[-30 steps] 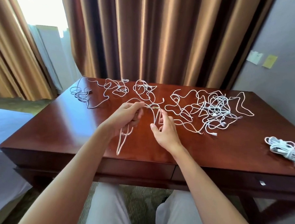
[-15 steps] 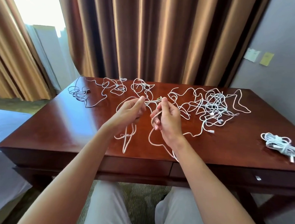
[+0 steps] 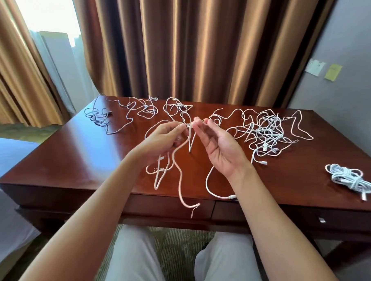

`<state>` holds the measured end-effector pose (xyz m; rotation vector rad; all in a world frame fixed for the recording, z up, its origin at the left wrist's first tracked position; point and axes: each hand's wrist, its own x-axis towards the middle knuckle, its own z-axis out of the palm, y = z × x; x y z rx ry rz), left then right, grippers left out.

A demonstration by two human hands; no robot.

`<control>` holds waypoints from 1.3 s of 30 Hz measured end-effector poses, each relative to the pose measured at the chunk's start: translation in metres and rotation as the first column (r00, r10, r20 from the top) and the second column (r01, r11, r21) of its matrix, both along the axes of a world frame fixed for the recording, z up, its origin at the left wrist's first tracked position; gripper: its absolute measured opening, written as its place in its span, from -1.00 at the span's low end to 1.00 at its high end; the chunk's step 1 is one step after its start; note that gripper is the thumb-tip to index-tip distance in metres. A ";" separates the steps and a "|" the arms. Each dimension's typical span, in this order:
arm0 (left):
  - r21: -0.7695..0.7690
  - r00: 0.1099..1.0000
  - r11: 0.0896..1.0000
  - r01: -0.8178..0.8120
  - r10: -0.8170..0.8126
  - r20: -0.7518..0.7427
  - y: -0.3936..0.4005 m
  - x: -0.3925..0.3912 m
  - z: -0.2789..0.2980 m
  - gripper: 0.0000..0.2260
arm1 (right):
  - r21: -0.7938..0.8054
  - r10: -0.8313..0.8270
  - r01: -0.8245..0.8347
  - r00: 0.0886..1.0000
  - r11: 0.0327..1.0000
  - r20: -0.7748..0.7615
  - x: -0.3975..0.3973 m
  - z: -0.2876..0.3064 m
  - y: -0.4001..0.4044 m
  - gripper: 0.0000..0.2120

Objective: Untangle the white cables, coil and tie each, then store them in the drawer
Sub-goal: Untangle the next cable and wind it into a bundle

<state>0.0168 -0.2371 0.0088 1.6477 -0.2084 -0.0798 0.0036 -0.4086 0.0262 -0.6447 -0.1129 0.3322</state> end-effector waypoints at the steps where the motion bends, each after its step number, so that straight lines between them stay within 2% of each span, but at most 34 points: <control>1: -0.052 0.999 0.998 0.039 -0.041 -0.035 -0.001 -0.001 0.001 -0.67 | 0.014 0.023 -0.023 1.000 1.000 0.011 -0.001 0.004 0.001 -0.81; 3: -0.164 0.987 0.984 0.074 -0.096 -0.130 -0.003 -0.004 0.004 -0.57 | -0.024 0.042 -0.041 0.998 0.999 0.046 0.000 0.009 0.004 -0.85; 5: -0.228 0.981 0.973 0.033 -0.075 -0.177 -0.001 -0.004 0.005 -0.60 | -0.093 0.022 -0.016 0.998 0.996 0.062 0.006 0.006 0.004 -0.86; 8: -0.162 0.994 0.986 0.031 -0.047 -0.098 0.006 -0.003 0.003 -0.76 | -0.288 -0.068 0.087 0.995 0.954 0.076 0.014 -0.003 0.001 -0.82; 11: -0.108 0.999 0.994 -0.027 0.023 -0.042 0.017 -0.003 -0.002 -0.88 | -0.375 -0.171 0.187 0.982 0.908 0.077 0.021 -0.011 -0.002 -0.77; 13: -0.068 0.993 0.991 -0.119 0.119 -0.001 0.022 -0.002 -0.005 -0.88 | -0.402 -0.224 0.238 0.971 0.884 0.081 0.024 -0.013 -0.004 -0.76; 16: 0.037 0.970 0.971 -0.236 0.233 0.062 0.027 0.001 -0.006 -0.73 | -0.528 -0.228 0.263 0.965 0.807 0.132 0.025 -0.016 -0.004 -0.76; 17: 0.056 0.969 0.969 -0.240 0.236 0.076 0.028 0.002 -0.005 -0.67 | -0.608 -0.195 0.256 0.967 0.752 0.166 0.024 -0.017 -0.003 -0.76; 20: 0.060 0.970 0.976 -0.207 0.197 0.140 0.025 0.000 0.002 -0.55 | -0.842 -0.082 0.276 0.960 0.463 0.269 0.015 -0.021 0.010 -0.88; 21: 0.051 0.970 0.978 -0.200 0.190 0.154 0.023 -0.001 0.006 -0.54 | -0.875 -0.062 0.298 0.953 0.382 0.297 0.011 -0.024 0.014 -0.78; 23: 0.023 0.972 0.985 -0.170 0.164 0.166 0.018 -0.002 0.011 -0.54 | -0.889 -0.023 0.395 0.916 0.230 0.401 0.004 -0.032 0.023 -0.41; 24: 0.007 0.976 0.989 -0.145 0.142 0.166 0.017 -0.002 0.012 -0.55 | -0.874 0.002 0.455 0.887 0.168 0.462 0.001 -0.036 0.027 -0.32; 25: -0.008 0.979 0.993 -0.121 0.120 0.165 0.016 -0.003 0.013 -0.57 | -0.848 0.026 0.511 0.854 0.143 0.519 -0.002 -0.039 0.031 -0.32; 26: -0.020 0.981 0.995 -0.102 0.104 0.166 0.015 -0.004 0.013 -0.58 | -0.823 0.040 0.551 0.827 0.139 0.560 -0.005 -0.040 0.035 -0.39; 28: -0.054 0.983 0.997 -0.060 0.069 0.171 0.014 -0.007 0.013 -0.57 | -0.810 0.041 0.551 0.822 0.202 0.569 -0.010 -0.039 0.043 -0.58; 31: -0.119 0.986 0.993 -0.004 0.024 0.167 0.009 -0.012 0.016 -0.51 | -0.806 0.102 0.546 0.810 0.229 0.578 -0.014 -0.037 0.050 -0.51; 32: -0.142 0.988 0.990 0.007 0.016 0.156 0.008 -0.012 0.017 -0.50 | -0.797 0.101 0.539 0.807 0.273 0.581 -0.015 -0.036 0.051 -0.52; 35: -0.202 0.993 0.979 0.028 -0.004 0.119 0.008 -0.013 0.018 -0.52 | -0.802 0.134 0.364 0.870 0.474 0.474 -0.013 -0.037 0.054 -0.55; 37: -0.181 0.994 0.983 0.028 -0.010 0.105 0.009 -0.013 0.019 -0.58 | -0.775 0.181 0.275 0.877 0.569 0.444 -0.014 -0.037 0.055 -0.61; 39: -0.117 0.998 0.993 0.031 -0.024 0.062 0.012 -0.013 0.022 -0.64 | -0.754 0.178 0.242 0.886 0.611 0.428 -0.016 -0.034 0.055 -0.61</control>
